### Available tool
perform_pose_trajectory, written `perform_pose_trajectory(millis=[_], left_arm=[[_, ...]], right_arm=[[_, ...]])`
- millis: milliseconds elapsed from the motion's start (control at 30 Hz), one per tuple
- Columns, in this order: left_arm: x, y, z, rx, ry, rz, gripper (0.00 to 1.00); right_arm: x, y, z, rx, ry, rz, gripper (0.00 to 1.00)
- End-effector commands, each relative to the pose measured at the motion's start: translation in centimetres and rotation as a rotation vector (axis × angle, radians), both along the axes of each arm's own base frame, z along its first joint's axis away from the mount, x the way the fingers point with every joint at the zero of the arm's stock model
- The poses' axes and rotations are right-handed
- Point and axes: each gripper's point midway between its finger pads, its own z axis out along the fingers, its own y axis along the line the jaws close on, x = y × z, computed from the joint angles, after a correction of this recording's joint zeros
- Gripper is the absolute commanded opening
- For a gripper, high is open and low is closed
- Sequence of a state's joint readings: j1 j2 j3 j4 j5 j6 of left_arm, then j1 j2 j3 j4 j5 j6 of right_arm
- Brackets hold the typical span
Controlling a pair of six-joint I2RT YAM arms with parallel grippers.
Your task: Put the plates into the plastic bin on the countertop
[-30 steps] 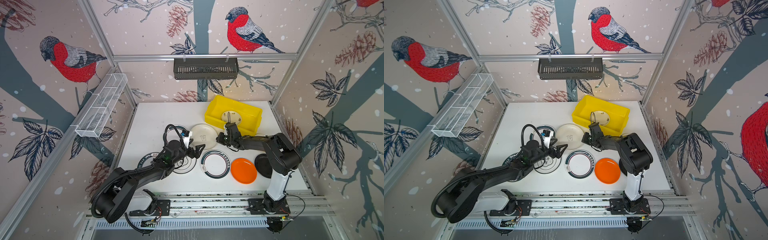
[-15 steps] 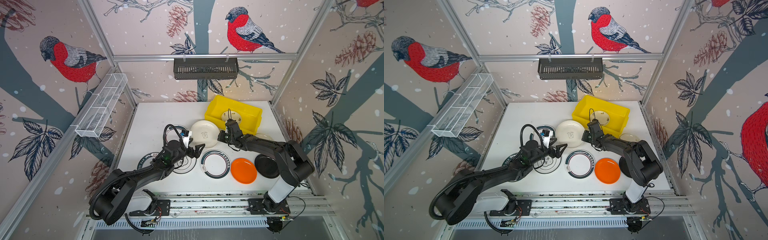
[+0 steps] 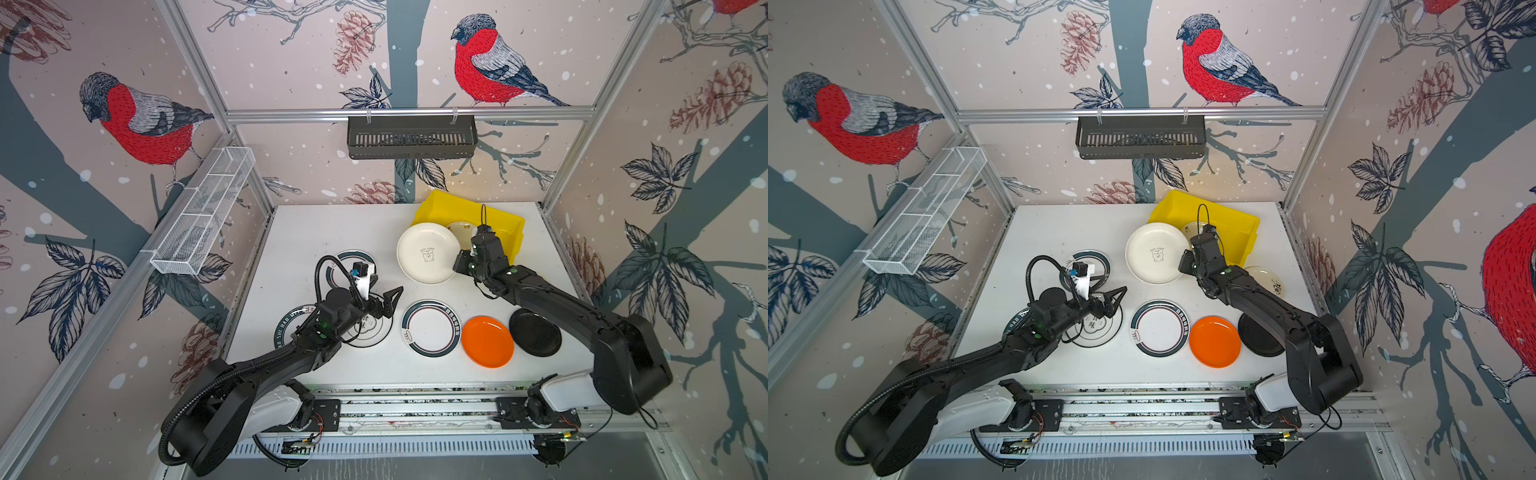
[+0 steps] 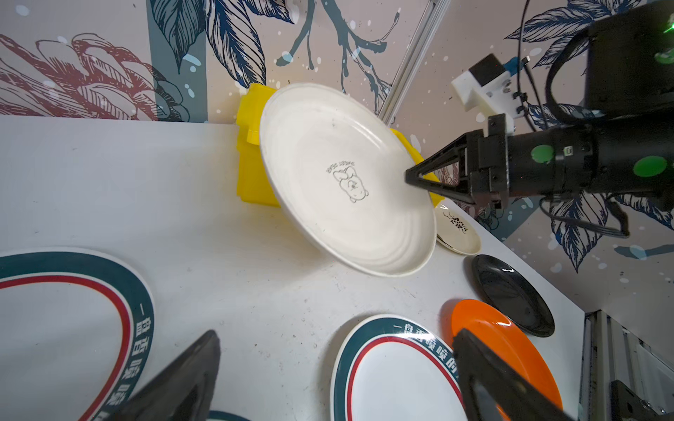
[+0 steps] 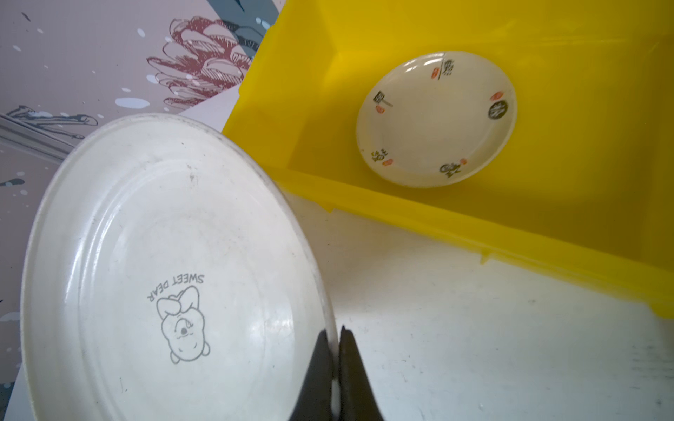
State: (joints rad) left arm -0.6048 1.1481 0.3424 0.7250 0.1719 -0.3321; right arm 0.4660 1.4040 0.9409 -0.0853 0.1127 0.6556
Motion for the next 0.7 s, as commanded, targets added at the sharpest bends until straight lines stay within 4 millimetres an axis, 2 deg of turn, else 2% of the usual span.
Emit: perform_pose_trajectory(millis=[0,233,367,533,667], left_arm=[[0.4,0.1,1.2,-0.023,-0.052,0.019,0.98],[0.6,0.2,1.6,-0.034,-0.036,0.032,0.98],[0.8,0.4,2.2,-0.055,-0.047,0.049,0.98],[1.4,0.2,2.8,-0.072,-0.044,0.061,0.98],[1.6,0.0,3.1,-0.091,-0.026,0.062,0.98]], right_arm=[[1.0,-3.0,1.8,-0.029,-0.048,-0.084,0.0],[4.1,-8.9,4.2,-0.054,-0.097,-0.208,0.01],[6.3,-11.1,5.0,-0.078,-0.116,-0.267,0.0],[8.9,-13.3,3.7,-0.17,-0.077,-0.334,0.0],[10.8,-14.2,2.2,-0.176,-0.047,-0.357,0.0]])
